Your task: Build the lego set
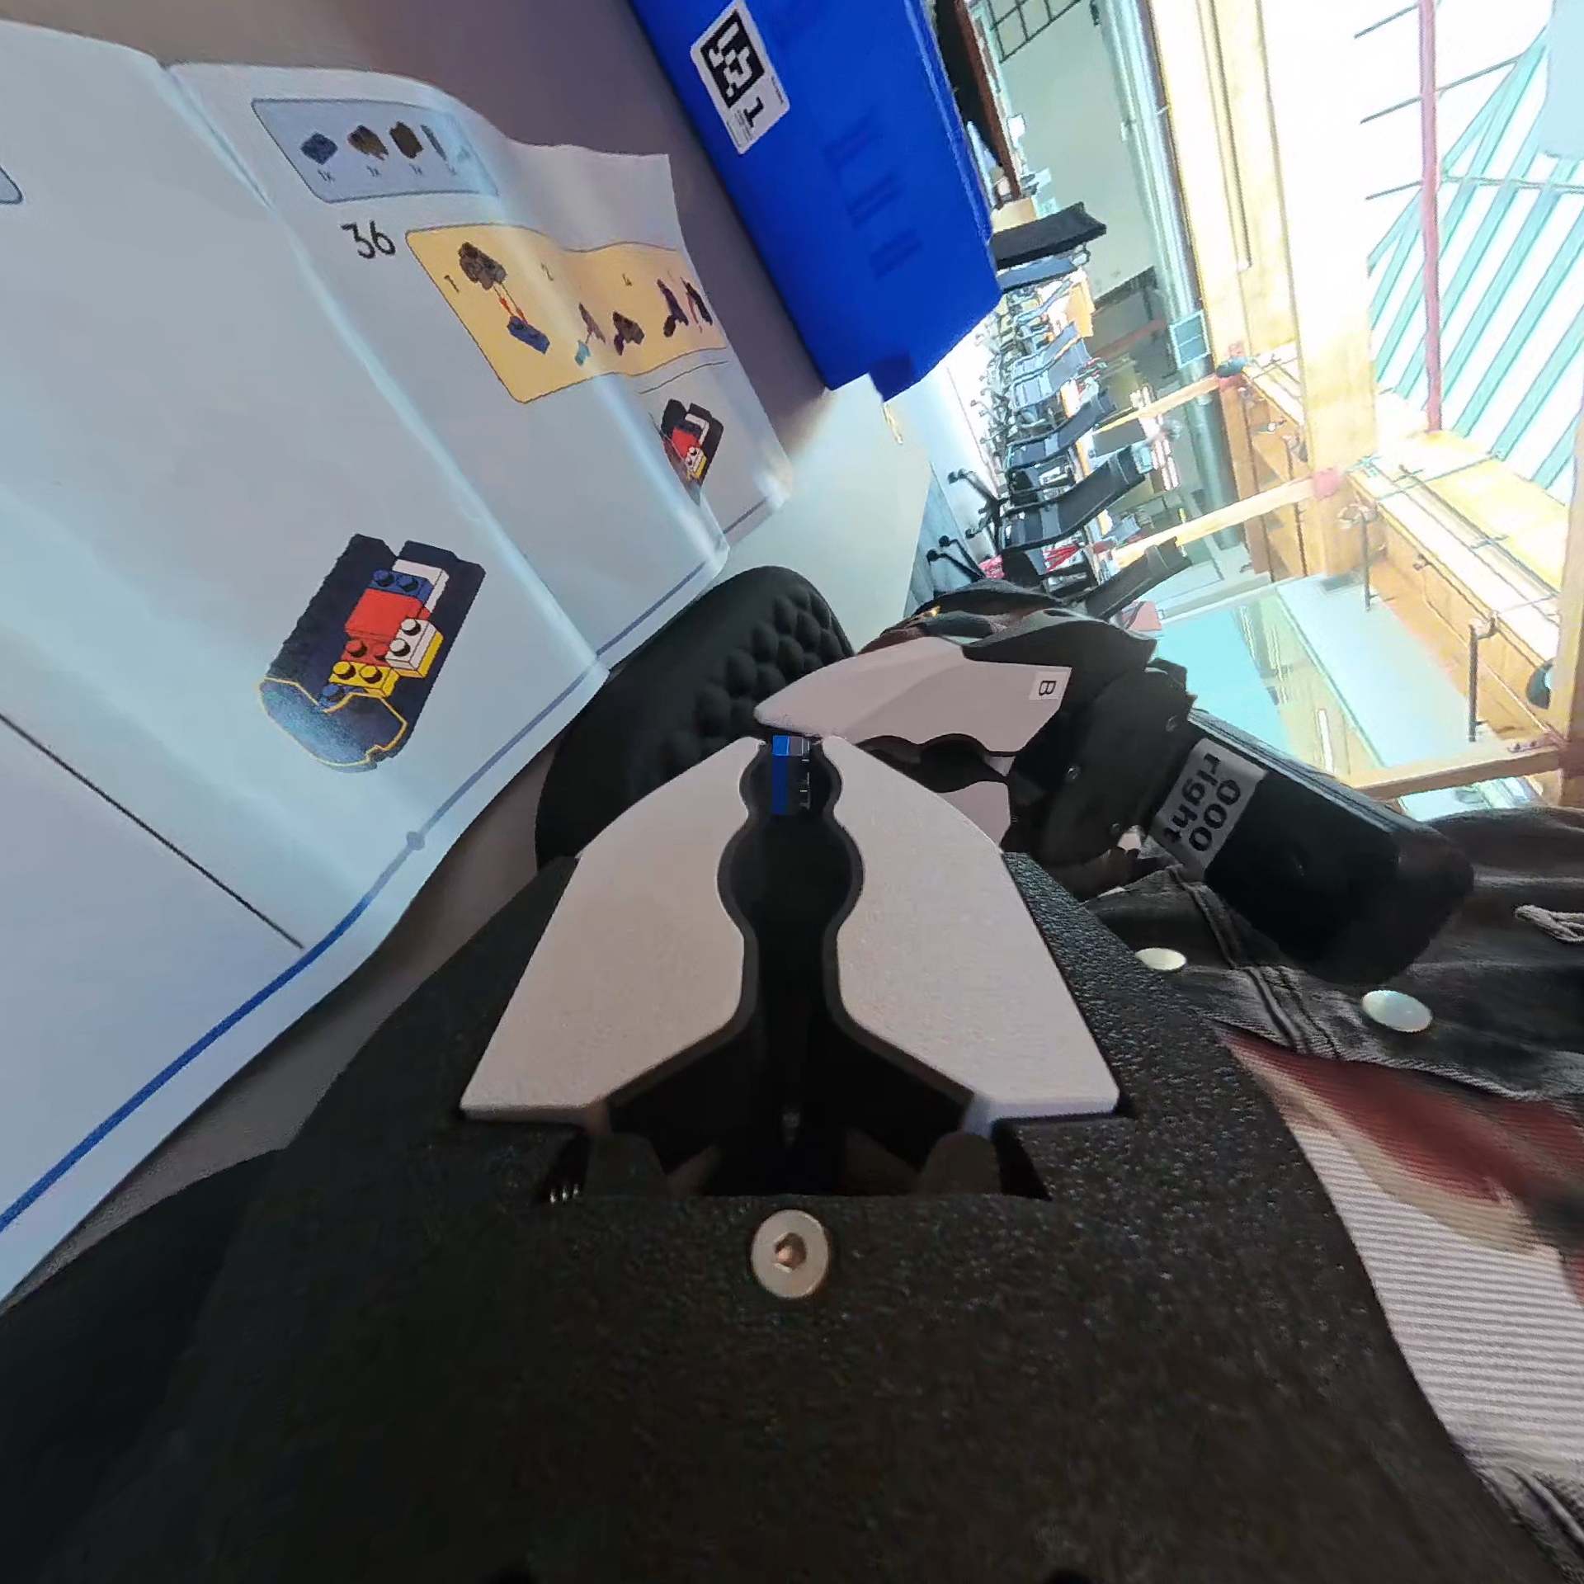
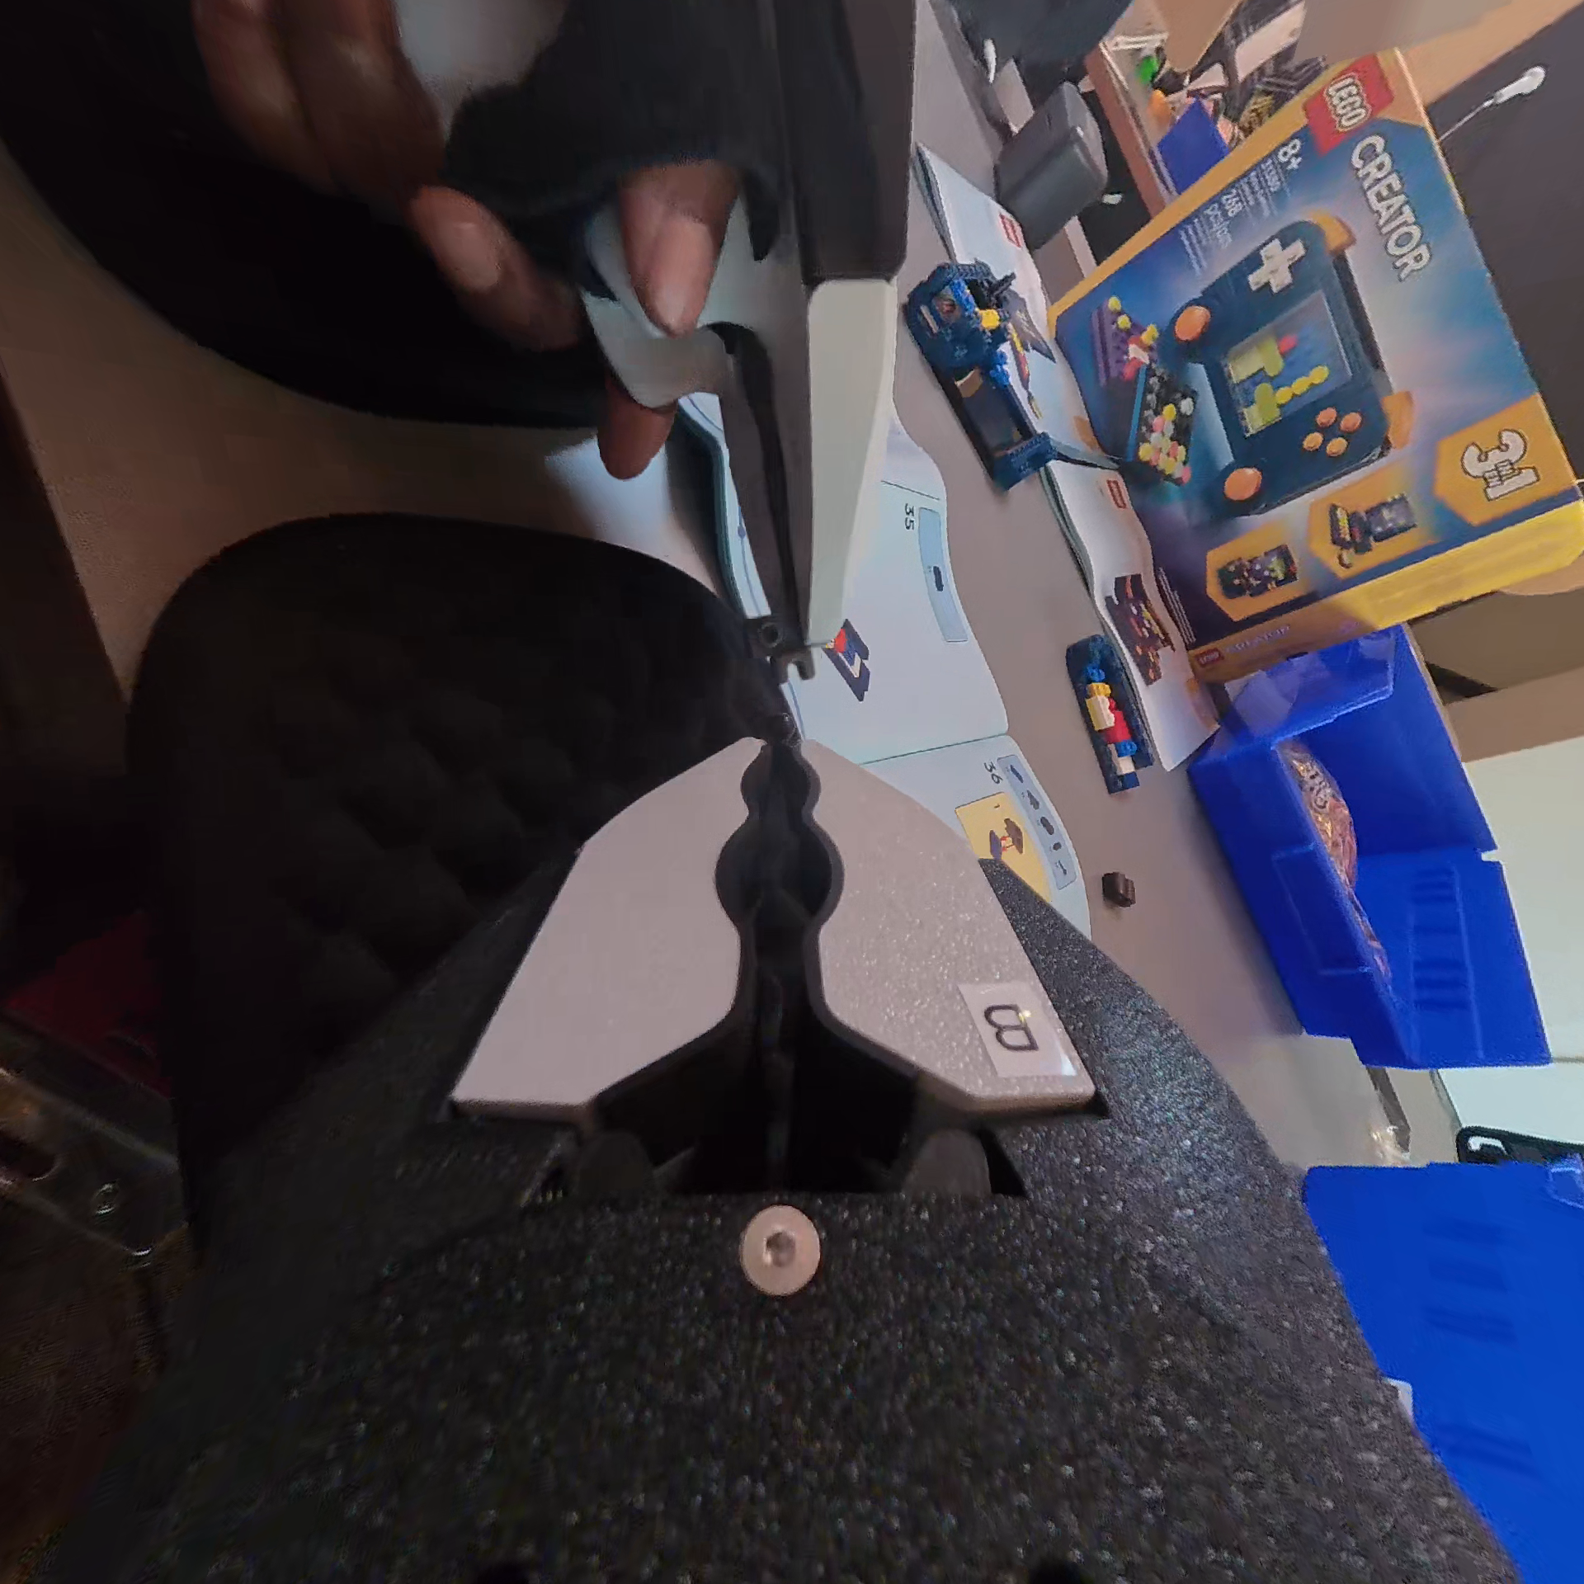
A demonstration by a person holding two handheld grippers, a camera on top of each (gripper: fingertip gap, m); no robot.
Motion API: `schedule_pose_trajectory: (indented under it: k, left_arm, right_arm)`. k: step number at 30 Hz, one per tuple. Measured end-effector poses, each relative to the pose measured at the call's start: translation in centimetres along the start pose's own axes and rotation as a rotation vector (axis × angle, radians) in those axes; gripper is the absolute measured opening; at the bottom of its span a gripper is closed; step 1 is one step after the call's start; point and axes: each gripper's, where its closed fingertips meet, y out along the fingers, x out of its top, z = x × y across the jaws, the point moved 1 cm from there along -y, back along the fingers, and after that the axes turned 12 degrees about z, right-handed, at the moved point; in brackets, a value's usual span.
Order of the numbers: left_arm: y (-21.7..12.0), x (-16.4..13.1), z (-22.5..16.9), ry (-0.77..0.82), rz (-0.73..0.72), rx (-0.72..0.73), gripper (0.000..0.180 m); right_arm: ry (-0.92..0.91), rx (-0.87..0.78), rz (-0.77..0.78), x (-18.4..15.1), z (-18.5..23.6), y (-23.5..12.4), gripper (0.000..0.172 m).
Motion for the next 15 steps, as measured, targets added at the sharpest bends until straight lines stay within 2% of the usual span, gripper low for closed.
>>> schedule_pose_trajectory:
  k: [10, 15]
  left_arm:
    - [1.07, -0.69, 1.11, -0.035, 0.082, 0.043, 0.008]
    - [0.89, -0.68, 0.78, -0.052, 0.078, -0.007, 0.008]
  right_arm:
    - [0.022, 0.064, -0.014, 0.00, 0.47, 0.13, 0.003]
    - [0.048, 0.116, -0.003, -0.30, 0.56, 0.14, 0.003]
